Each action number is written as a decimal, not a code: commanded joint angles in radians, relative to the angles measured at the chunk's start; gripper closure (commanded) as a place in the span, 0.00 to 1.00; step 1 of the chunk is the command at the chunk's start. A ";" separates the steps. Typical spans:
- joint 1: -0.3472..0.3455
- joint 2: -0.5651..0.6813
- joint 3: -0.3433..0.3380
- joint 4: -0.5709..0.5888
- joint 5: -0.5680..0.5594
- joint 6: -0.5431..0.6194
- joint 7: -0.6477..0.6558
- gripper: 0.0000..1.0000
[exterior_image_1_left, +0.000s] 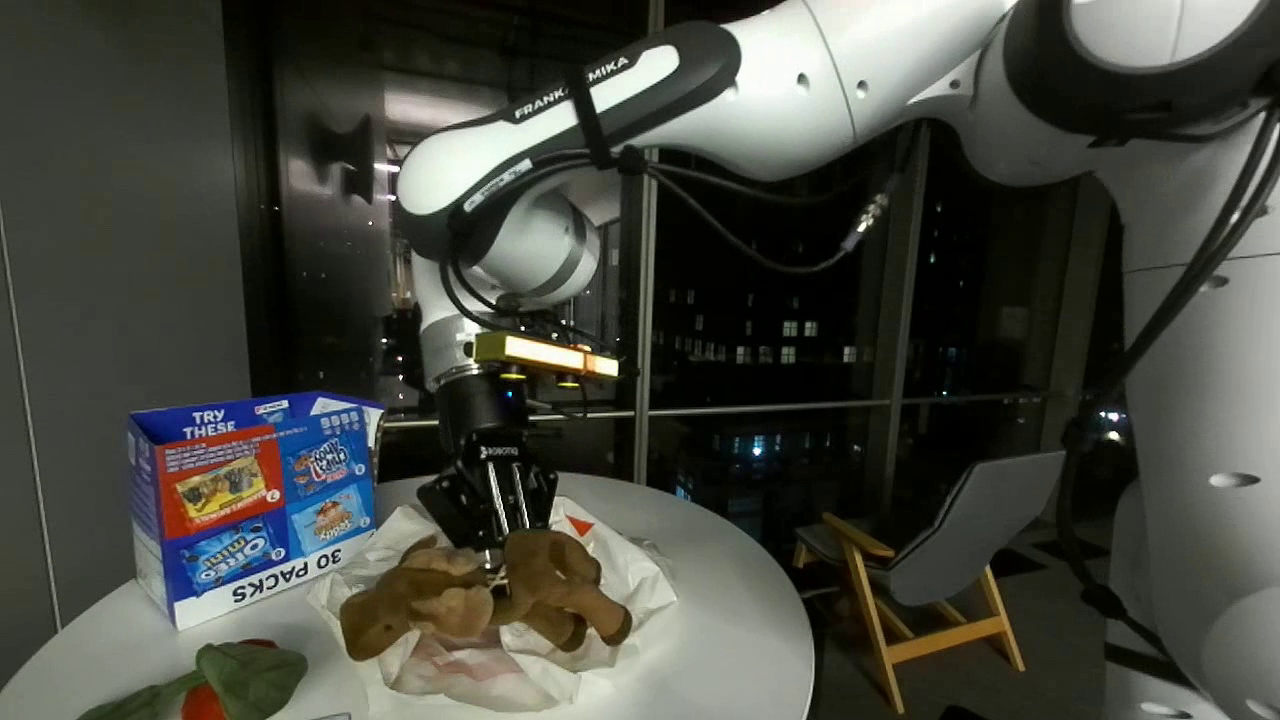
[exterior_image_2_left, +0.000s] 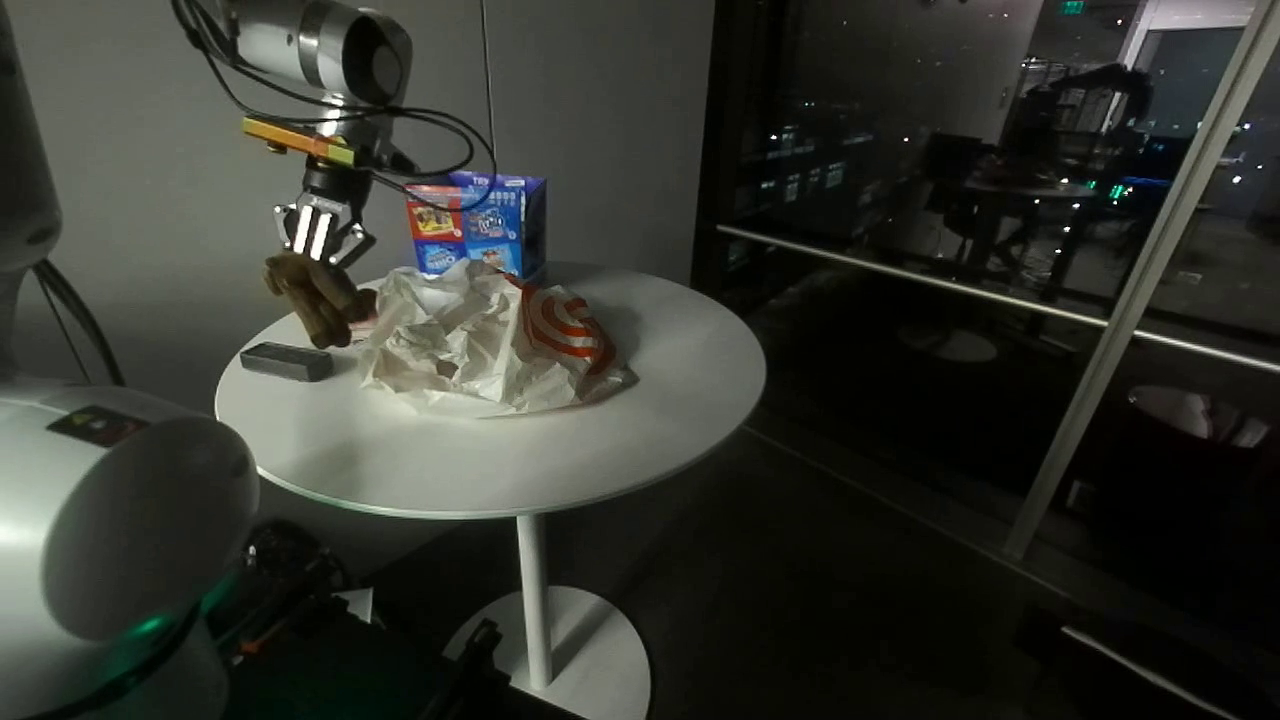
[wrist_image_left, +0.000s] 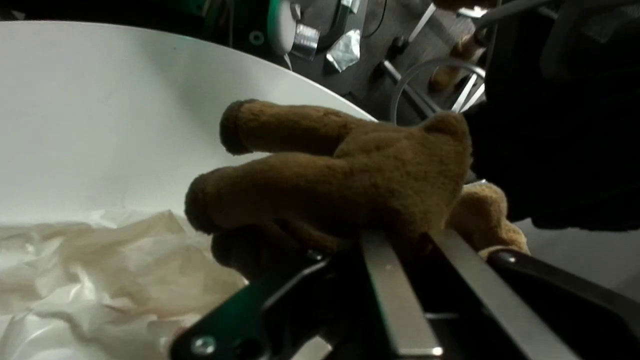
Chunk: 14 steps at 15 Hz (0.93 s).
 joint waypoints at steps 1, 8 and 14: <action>-0.013 0.154 -0.008 0.163 0.059 -0.186 -0.021 0.94; -0.012 0.330 -0.016 0.391 0.253 -0.493 0.044 0.93; 0.044 0.415 -0.074 0.423 0.153 -0.223 0.111 0.94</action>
